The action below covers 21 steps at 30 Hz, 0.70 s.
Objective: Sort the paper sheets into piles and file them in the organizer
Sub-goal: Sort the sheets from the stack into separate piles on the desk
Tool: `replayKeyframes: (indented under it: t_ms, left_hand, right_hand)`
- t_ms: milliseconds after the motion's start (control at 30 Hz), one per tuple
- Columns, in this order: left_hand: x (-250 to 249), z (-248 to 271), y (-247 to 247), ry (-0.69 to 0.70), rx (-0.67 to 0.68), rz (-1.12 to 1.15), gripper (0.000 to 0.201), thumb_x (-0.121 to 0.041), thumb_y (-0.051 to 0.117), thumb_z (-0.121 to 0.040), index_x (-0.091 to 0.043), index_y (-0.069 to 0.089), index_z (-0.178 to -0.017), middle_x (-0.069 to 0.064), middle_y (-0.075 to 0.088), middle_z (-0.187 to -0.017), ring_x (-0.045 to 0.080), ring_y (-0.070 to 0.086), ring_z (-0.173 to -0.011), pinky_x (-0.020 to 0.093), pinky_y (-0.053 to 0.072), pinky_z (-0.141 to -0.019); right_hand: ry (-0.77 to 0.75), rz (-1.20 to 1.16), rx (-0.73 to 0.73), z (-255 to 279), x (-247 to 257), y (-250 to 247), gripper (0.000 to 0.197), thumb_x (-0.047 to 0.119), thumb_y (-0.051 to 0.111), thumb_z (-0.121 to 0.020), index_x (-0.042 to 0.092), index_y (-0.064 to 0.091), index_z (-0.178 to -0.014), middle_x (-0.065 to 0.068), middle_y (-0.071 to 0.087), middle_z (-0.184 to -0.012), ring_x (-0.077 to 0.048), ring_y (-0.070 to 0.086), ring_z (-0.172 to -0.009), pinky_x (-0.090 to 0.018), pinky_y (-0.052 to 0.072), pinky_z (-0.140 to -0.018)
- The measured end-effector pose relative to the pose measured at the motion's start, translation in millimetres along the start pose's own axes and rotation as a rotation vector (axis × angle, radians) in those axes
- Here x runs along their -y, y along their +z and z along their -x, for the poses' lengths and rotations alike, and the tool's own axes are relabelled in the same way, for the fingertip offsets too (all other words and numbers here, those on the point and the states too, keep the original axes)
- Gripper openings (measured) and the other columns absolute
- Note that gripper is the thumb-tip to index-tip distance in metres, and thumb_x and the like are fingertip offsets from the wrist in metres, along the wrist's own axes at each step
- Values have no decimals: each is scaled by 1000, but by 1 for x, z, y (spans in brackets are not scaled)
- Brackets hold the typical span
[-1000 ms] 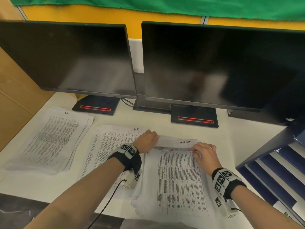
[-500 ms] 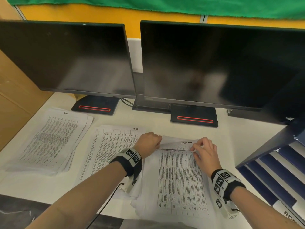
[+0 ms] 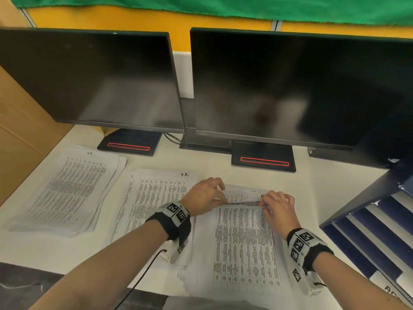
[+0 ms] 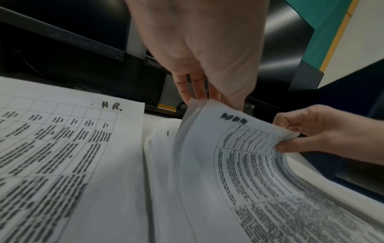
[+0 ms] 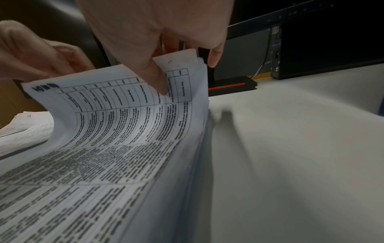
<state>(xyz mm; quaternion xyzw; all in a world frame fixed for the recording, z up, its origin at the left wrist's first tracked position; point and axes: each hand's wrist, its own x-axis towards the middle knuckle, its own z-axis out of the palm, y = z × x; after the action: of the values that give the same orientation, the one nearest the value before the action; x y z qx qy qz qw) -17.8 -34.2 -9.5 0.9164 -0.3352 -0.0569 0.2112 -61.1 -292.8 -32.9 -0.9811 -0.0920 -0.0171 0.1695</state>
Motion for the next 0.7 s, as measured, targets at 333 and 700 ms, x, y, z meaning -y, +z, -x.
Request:
replayKeyframes:
  t_ms: [333, 700]
  left_hand:
    - [24, -5, -3, -378, -16, 173, 16, -11, 43, -95, -10, 59, -99, 5, 57, -99, 20, 55, -88, 33, 48, -83]
    - [17, -10, 3, -286, 79, -89, 29, -22, 60, -85, -14, 53, -112, 5, 50, -113, 21, 49, -103, 33, 44, -83]
  right_hand:
    - [-17, -64, 1, 3, -1, -4, 23, 0, 61, -78, 23, 66, -79, 15, 58, -82, -10, 41, -82, -28, 17, -74]
    - [-20, -122, -18, 7, -5, -2, 23, -4, 62, -76, 18, 63, -78, 12, 54, -82, -13, 53, -84, -30, 25, -84]
